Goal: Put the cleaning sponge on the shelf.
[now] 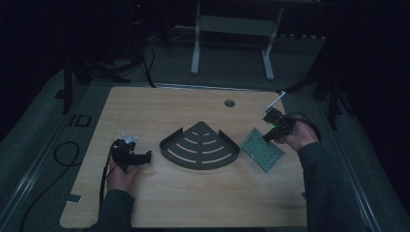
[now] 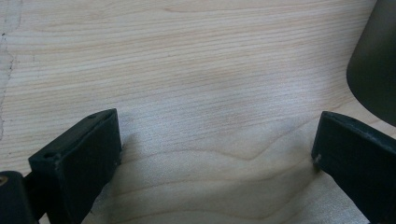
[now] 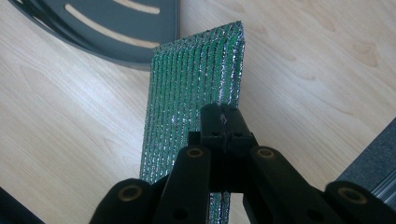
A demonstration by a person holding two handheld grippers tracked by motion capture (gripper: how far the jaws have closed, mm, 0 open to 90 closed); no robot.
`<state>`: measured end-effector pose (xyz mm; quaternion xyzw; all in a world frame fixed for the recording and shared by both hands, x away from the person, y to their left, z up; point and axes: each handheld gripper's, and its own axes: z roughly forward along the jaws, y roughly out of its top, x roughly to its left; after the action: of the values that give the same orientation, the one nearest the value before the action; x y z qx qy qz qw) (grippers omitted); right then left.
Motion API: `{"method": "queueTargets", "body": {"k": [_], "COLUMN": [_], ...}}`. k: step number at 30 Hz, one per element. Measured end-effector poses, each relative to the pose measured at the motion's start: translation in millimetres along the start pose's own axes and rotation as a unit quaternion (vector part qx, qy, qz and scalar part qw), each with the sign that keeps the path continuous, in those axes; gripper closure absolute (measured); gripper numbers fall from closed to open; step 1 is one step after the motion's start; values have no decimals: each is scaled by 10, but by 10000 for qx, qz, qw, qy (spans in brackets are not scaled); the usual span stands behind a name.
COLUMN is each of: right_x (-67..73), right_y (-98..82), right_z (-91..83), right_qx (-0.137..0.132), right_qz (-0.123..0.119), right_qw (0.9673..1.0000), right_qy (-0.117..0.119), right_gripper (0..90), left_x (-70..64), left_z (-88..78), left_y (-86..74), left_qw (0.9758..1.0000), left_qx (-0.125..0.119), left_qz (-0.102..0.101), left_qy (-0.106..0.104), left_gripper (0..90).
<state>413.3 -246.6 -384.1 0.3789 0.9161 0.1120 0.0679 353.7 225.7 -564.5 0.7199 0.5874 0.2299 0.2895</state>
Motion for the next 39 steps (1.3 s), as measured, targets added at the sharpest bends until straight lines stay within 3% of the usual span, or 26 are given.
{"method": "queueTargets", "body": {"k": [39], "right_x": [109], "right_y": [439], "right_z": [-11], "right_qx": [-177], "right_qz": [-164], "right_qw": [9997], "right_qy": [54], "right_gripper": [898], "left_x": [1], "left_z": [0], "left_y": [1], "left_qw": [10000], "left_qx": [1], "left_qz": [6], "left_qy": [1], "left_gripper": [17]}}
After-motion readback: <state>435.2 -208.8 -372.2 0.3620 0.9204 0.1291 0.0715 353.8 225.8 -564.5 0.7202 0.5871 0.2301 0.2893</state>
